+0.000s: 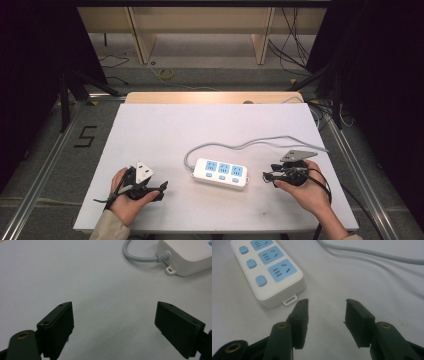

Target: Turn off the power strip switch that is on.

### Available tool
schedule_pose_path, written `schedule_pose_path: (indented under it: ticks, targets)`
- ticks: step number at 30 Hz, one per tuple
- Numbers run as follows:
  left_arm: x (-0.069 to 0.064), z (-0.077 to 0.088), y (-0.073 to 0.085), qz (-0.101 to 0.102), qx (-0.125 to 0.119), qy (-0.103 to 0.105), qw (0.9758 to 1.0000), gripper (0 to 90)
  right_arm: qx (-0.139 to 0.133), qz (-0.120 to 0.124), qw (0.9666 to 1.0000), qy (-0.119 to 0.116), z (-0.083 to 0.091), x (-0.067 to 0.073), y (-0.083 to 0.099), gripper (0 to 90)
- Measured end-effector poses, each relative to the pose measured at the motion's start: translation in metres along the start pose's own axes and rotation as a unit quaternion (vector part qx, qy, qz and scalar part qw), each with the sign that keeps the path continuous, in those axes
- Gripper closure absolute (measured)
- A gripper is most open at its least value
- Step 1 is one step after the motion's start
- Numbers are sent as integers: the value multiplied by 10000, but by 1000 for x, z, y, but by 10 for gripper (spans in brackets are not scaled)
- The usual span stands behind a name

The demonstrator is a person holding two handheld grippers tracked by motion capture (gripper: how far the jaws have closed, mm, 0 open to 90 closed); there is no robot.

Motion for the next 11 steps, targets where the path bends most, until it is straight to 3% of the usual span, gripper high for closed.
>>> schedule_pose_path:
  ticks: [11]
  targets:
    - [2, -2, 2, 38, 39, 2, 10000, 153, -98, -85, 9999, 10, 2, -3, 3, 514]
Point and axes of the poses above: each handheld gripper's, and its own axes: z roughly backward along the jaws, y roughly out of its underside, x roughly to its left, the point moved 7 cm from there along -z, roughly forward along the jaws, and after that the axes turned 12 degrees about y, right-handed, at the moved point
